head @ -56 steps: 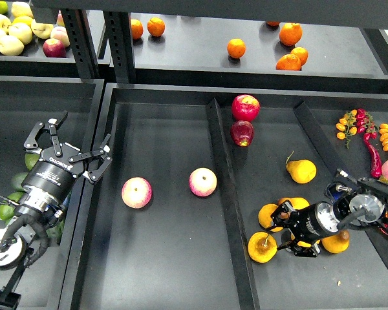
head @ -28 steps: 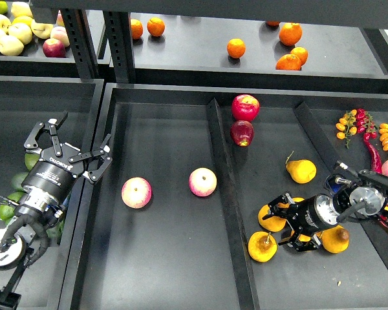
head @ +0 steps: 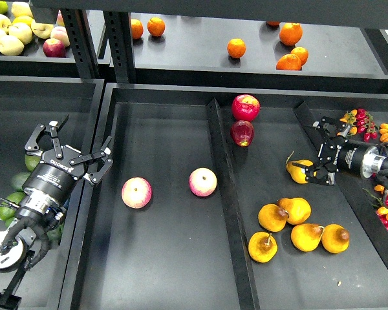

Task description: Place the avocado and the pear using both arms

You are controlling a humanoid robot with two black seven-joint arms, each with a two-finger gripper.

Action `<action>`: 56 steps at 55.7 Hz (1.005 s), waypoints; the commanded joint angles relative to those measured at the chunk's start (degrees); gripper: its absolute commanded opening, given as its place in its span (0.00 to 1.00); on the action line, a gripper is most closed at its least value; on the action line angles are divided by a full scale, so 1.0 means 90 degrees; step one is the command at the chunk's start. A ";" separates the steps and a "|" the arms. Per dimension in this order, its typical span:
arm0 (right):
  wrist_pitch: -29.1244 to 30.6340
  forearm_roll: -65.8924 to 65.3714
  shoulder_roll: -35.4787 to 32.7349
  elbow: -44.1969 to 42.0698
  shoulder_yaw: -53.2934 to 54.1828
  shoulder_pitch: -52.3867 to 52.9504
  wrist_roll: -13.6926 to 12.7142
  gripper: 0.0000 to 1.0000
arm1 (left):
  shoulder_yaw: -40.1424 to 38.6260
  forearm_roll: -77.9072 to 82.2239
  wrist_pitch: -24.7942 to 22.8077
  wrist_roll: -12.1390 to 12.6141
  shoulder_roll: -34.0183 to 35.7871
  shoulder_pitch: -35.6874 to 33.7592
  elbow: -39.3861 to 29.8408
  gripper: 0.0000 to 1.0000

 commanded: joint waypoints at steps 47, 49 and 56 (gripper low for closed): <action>0.0000 0.0026 0.2997 0.1067 0.4514 -0.1134 0.2633 1.00 | 0.0019 0.0000 0.0010 -0.0013 0.0000 -0.0001 -0.0029 1.00; 0.0000 -0.0013 0.2997 0.1203 0.4514 -0.1231 0.2642 1.00 | 0.0019 0.0000 0.0010 -0.0013 0.0000 0.0009 -0.0029 1.00; 0.0000 -0.0413 0.2997 0.1526 0.4504 -0.1505 0.2642 1.00 | 0.0019 0.0000 0.0010 -0.0013 0.0000 0.0009 -0.0029 1.00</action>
